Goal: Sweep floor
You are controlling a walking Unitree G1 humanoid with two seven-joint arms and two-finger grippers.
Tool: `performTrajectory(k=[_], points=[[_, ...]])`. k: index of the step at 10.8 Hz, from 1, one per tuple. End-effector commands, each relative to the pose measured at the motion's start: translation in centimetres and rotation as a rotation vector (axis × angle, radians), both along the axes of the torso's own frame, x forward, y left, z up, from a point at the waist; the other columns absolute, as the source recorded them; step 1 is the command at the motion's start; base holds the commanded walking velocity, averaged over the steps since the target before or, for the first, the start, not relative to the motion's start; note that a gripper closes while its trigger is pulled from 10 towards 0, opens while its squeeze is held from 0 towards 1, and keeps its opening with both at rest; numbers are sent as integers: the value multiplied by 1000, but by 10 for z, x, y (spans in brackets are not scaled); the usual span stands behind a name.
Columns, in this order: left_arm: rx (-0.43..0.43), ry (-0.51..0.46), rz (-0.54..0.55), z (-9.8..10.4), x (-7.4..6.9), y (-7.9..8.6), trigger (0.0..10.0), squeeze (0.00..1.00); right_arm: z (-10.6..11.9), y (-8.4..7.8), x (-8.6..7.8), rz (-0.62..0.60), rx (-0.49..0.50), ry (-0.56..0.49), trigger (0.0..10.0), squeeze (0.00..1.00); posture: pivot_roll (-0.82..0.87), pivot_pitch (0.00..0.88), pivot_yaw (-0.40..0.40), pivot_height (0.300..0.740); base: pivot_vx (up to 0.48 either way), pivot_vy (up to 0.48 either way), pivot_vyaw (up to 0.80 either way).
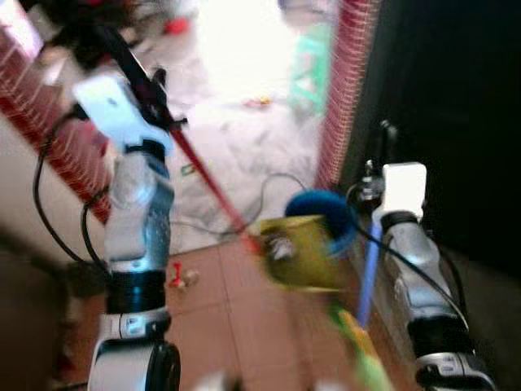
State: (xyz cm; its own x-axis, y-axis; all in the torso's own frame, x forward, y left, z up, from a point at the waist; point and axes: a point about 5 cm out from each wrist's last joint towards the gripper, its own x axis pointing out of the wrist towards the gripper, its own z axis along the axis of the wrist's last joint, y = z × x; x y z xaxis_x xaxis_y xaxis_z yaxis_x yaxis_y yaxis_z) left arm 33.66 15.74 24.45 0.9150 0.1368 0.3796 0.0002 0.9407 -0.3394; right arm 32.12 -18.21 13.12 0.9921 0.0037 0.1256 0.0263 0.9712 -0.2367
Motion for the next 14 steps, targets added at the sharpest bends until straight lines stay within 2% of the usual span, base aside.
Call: performTrajectory(k=[1,7,9,11,14], points=[[4,-81,55,16,-4,14,10000,0,14,12,3,43,9,-60,10000,0,-161,0,99,740,480,0,0],[-3,-78,48,14,-3,10,10000,0,11,14,2,52,5,-55,10000,0,-163,0,100,740,480,0,0],[17,-78,55,14,-2,9,10000,0,10,13,2,50,3,-52,10000,0,-164,0,99,740,307,0,0],[22,-107,9,13,-3,-1,10000,0,11,14,2,53,1,-52,10000,0,-164,0,97,740,0,0,0],[142,-137,-9,5,-9,-19,10000,0,10,14,2,56,-3,-50,10000,0,-166,0,95,740,0,0,0]])
